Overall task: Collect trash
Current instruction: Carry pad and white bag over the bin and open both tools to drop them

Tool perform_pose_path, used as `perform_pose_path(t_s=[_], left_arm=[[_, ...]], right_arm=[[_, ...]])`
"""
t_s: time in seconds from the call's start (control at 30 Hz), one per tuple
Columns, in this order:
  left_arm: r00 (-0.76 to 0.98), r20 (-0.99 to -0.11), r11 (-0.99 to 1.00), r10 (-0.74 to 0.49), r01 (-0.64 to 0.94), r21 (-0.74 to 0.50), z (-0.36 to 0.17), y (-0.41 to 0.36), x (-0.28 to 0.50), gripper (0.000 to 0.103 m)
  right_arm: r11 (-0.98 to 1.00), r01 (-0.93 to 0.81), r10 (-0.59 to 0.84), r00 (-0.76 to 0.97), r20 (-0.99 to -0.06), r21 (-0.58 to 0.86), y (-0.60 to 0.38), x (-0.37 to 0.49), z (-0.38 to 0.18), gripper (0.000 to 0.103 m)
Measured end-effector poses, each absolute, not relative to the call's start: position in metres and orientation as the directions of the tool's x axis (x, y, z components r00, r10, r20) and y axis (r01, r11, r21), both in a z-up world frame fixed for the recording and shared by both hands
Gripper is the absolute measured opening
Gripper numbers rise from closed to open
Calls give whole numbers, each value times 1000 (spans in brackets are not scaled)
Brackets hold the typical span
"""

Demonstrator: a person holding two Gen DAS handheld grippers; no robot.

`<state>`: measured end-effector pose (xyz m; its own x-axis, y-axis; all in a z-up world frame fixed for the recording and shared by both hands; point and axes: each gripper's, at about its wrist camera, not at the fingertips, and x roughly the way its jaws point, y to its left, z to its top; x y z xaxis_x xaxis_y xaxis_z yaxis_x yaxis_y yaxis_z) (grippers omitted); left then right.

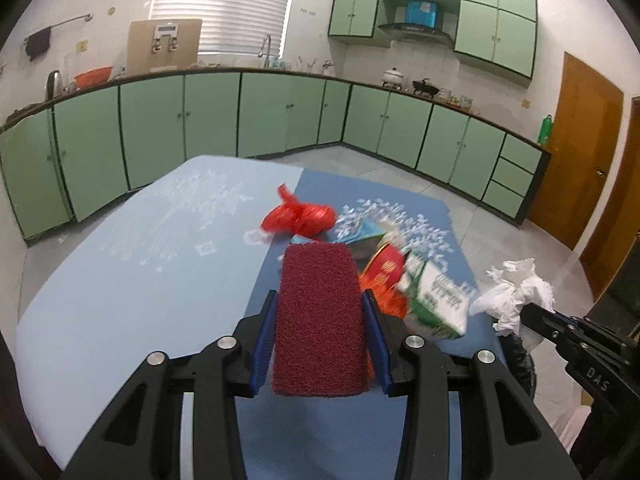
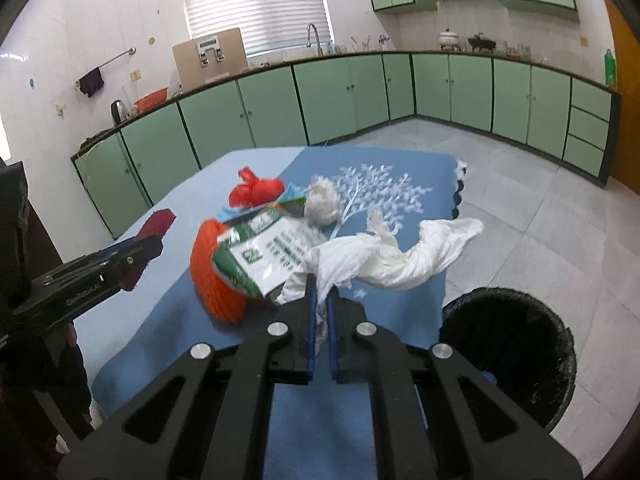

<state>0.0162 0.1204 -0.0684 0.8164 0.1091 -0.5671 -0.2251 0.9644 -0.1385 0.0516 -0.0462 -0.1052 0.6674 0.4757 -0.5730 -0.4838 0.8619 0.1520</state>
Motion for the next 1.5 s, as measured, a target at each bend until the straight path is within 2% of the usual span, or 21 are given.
perform_pose_path(t_s=[0.47, 0.9, 1.23, 1.5], left_arm=[[867, -499, 985, 0, -85, -149, -31, 78, 43, 41], [873, -477, 990, -103, 46, -130, -18, 19, 75, 41], [842, -502, 980, -198, 162, -115, -30, -42, 111, 41], [798, -548, 967, -253, 225, -120, -60, -89, 145, 41]], right_arm=[[895, -427, 432, 746, -508, 134, -87, 55, -71, 4], [940, -324, 337, 816, -469, 110, -140, 62, -58, 4], [963, -229, 271, 822, -501, 144, -191, 79, -79, 4], [977, -162, 211, 813, -543, 138, -224, 97, -107, 4]])
